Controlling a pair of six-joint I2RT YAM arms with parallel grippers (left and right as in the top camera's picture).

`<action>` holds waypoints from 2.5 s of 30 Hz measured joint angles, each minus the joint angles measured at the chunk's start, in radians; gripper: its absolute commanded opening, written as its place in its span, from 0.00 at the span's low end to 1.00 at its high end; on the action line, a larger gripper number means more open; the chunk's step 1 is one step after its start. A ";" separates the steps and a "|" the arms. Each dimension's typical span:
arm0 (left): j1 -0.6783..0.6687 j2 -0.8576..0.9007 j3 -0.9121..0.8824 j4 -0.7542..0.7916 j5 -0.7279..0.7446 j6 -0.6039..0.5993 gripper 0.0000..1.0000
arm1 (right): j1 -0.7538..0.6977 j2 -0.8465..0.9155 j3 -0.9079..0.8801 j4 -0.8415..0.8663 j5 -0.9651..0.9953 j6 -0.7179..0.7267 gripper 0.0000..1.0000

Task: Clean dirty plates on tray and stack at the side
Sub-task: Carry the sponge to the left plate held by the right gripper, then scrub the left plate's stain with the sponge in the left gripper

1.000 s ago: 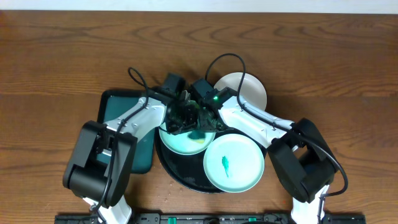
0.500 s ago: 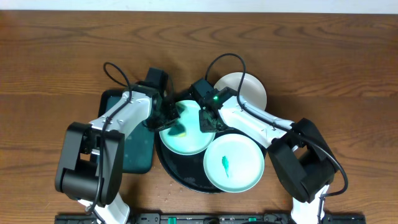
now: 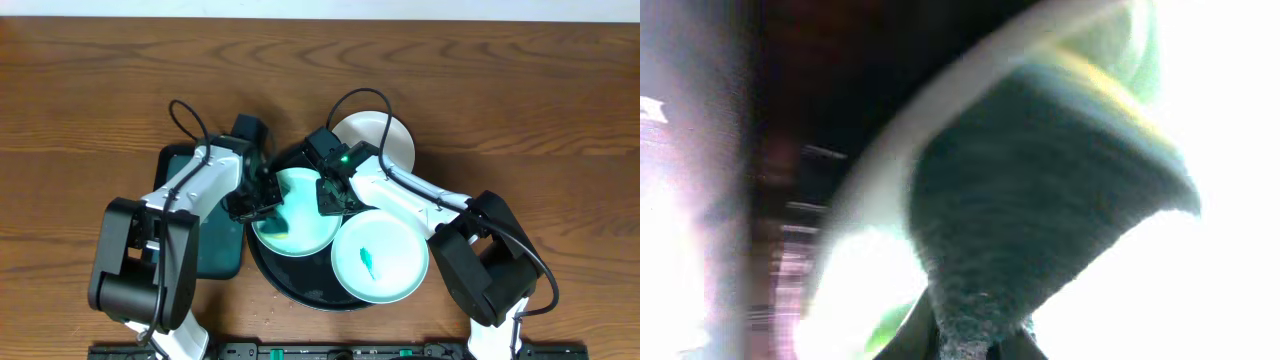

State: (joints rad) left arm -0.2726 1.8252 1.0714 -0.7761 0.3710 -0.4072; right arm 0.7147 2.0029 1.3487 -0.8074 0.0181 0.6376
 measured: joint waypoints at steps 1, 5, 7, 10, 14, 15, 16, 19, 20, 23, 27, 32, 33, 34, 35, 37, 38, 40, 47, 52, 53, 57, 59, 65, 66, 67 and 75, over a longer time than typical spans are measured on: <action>-0.013 0.002 -0.003 0.006 0.025 0.014 0.07 | 0.000 0.000 0.000 0.000 0.000 0.000 0.02; -0.087 0.010 -0.010 0.031 0.106 0.030 0.07 | 0.000 0.000 0.000 -0.002 0.000 0.000 0.02; -0.127 0.013 -0.013 0.048 0.132 0.021 0.07 | 0.000 0.000 0.000 -0.002 0.000 0.000 0.02; -0.163 0.014 -0.018 0.085 0.148 -0.010 0.07 | -0.001 0.000 0.000 -0.006 0.000 0.000 0.01; -0.163 0.014 -0.031 0.126 0.166 -0.061 0.07 | -0.003 0.000 0.000 -0.011 0.000 0.000 0.01; -0.163 0.014 -0.034 0.136 0.171 -0.071 0.07 | -0.003 0.000 0.000 -0.012 0.001 0.000 0.01; -0.163 0.014 -0.037 0.153 0.177 -0.085 0.07 | -0.003 0.000 0.000 -0.014 0.001 0.000 0.01; -0.162 0.014 -0.050 0.219 0.197 -0.122 0.07 | -0.011 0.000 0.000 -0.021 0.004 0.001 0.01; -0.162 0.014 -0.054 0.246 0.203 -0.132 0.07 | -0.014 0.000 0.000 -0.024 0.004 0.001 0.01; -0.162 0.014 -0.065 0.319 0.210 -0.169 0.07 | -0.024 0.000 0.000 -0.030 0.007 0.001 0.01; -0.162 0.014 -0.067 0.370 0.179 -0.234 0.07 | -0.029 -0.001 0.000 -0.034 0.013 0.006 0.01; -0.165 0.009 -0.067 0.394 0.107 -0.288 0.07 | -0.029 -0.001 0.000 -0.034 0.015 0.013 0.01; -0.167 0.007 -0.066 0.399 0.083 -0.296 0.07 | -0.029 -0.001 0.000 -0.034 0.015 0.014 0.02; -0.172 0.005 -0.063 0.399 0.051 -0.302 0.07 | -0.029 -0.001 0.000 -0.034 0.015 0.016 0.01; -0.176 0.002 -0.061 0.398 0.026 -0.304 0.07 | -0.029 -0.001 0.000 -0.035 0.015 0.017 0.01; -0.176 0.000 -0.053 0.394 -0.029 -0.312 0.07 | -0.029 -0.001 0.000 -0.036 0.014 0.016 0.01; -0.176 0.000 -0.046 0.390 -0.064 -0.319 0.07 | -0.029 -0.002 0.000 -0.037 0.013 0.016 0.01; -0.176 0.000 -0.031 0.362 -0.133 -0.326 0.07 | -0.029 -0.002 0.000 -0.037 0.014 0.016 0.01; -0.169 -0.002 0.007 0.232 -0.300 -0.330 0.07 | -0.026 -0.002 0.000 -0.036 0.019 0.016 0.01; -0.158 -0.006 0.018 0.104 -0.353 -0.342 0.07 | -0.014 -0.001 0.001 -0.019 0.010 0.010 0.01; -0.156 -0.008 0.018 0.082 -0.362 -0.345 0.07 | -0.011 -0.001 0.001 -0.018 0.007 0.008 0.01; -0.151 -0.008 0.020 0.026 -0.367 -0.348 0.07 | -0.002 -0.001 0.001 -0.018 -0.007 0.004 0.01; -0.147 -0.008 0.020 0.019 -0.354 -0.332 0.07 | 0.001 -0.001 0.001 -0.019 -0.011 0.004 0.01; -0.110 -0.011 0.006 0.066 -0.233 -0.196 0.07 | 0.002 -0.001 0.001 -0.021 -0.012 0.003 0.01; -0.103 -0.013 0.001 0.082 -0.203 -0.171 0.07 | 0.002 -0.001 0.001 -0.022 -0.012 0.003 0.01; -0.097 -0.014 -0.003 0.105 -0.162 -0.147 0.07 | 0.002 -0.001 0.001 -0.025 -0.011 0.003 0.01; -0.103 0.021 -0.019 0.247 0.145 -0.063 0.07 | 0.002 -0.001 0.000 -0.023 -0.011 0.005 0.01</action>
State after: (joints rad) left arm -0.3759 1.8465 1.0527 -0.5289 0.5159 -0.4702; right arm 0.7166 2.0018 1.3487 -0.8299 0.0074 0.6426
